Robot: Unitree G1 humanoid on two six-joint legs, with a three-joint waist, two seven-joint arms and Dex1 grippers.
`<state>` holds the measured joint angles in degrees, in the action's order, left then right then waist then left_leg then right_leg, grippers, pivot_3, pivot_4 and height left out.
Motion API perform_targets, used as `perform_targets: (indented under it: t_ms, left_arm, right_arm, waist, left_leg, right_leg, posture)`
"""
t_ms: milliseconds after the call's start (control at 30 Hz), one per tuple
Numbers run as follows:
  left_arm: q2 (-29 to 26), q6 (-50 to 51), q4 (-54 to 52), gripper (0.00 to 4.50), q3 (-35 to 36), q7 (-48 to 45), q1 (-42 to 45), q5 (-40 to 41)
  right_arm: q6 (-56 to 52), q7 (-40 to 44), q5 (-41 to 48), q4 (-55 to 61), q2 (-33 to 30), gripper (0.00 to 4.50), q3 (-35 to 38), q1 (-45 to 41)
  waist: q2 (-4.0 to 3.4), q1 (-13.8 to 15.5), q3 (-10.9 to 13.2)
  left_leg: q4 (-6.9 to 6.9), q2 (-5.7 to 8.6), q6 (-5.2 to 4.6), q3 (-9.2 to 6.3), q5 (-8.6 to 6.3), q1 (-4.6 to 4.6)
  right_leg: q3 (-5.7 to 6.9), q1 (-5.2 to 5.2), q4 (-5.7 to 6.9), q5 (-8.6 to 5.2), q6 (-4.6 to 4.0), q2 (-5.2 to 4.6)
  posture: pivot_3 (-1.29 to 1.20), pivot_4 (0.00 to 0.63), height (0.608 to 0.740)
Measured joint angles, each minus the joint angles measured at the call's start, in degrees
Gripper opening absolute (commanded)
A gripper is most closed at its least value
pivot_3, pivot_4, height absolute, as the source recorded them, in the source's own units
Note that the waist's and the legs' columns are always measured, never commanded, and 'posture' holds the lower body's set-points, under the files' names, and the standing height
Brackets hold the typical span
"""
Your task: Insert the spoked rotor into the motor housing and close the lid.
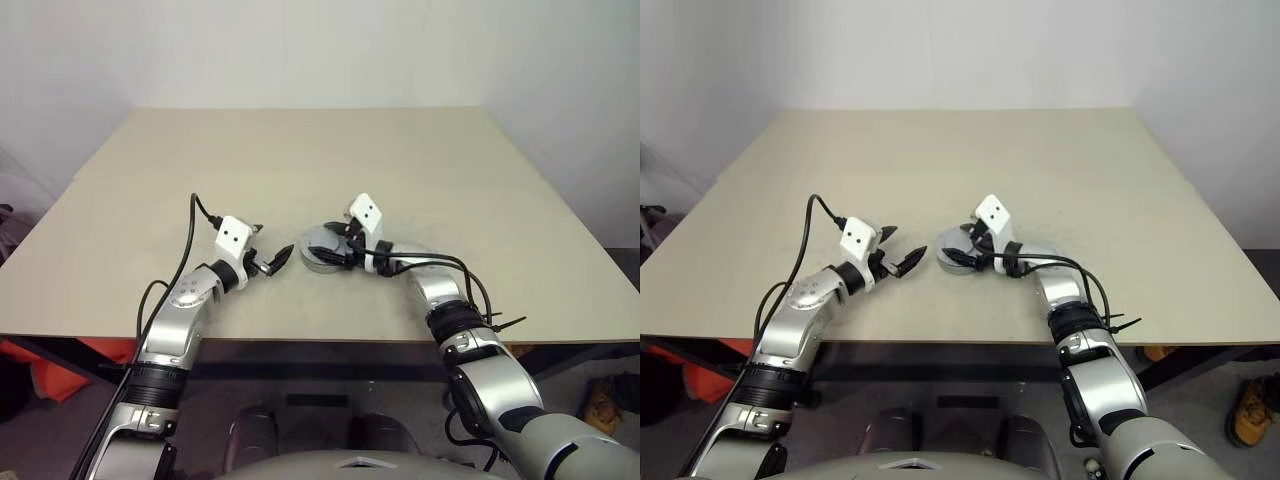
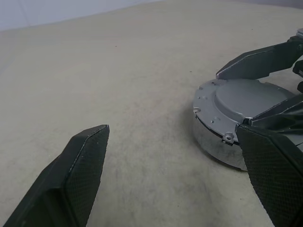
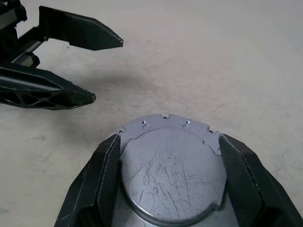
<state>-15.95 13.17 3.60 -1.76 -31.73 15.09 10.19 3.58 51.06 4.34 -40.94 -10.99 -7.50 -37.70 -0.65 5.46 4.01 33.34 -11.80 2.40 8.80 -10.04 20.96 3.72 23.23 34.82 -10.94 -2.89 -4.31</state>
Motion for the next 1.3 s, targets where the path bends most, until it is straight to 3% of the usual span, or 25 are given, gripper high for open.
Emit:
perform_targets:
  t_ms: [467, 933, 1300]
  left_arm:
    - [-0.03, 0.0, 0.0, 4.5, 0.0, 0.12, 0.0, -0.05]
    - [-0.17, -0.01, 0.0, 4.5, 0.0, 0.27, -0.01, -0.09]
    - [-0.42, -0.07, 0.0, 4.5, 0.0, 0.78, -0.01, -0.17]
  right_arm:
    - [2.87, -0.15, -1.67, -2.58, -0.58, 3.16, -1.26, -1.05]
    - [-4.09, 3.51, -0.21, 2.33, -1.72, 3.16, -1.19, 0.14]
    - [-3.61, 2.41, -0.16, 2.54, -1.35, 3.16, -1.05, 0.63]
  waist:
    - [0.01, 0.0, -0.01]
    - [0.05, 0.1, -0.05]
    - [0.05, -0.02, -0.05]
  left_leg:
    - [0.0, 0.01, 0.0, 0.0, 0.0, -0.28]
    - [-0.02, 0.02, -0.11, 0.0, -0.07, -0.29]
    - [-0.02, 0.01, -0.08, -0.01, -0.06, -0.37]
  right_leg:
    - [0.0, -0.26, 0.0, -0.01, 0.02, 0.0]
    - [0.0, -0.35, -0.09, -0.03, 0.01, -0.01]
    - [0.0, -0.36, -0.06, -0.14, 0.22, 0.0]
  posture:
    - [0.0, 0.0, 0.74]
    - [0.0, 0.0, 0.74]
    - [0.0, 0.0, 0.74]
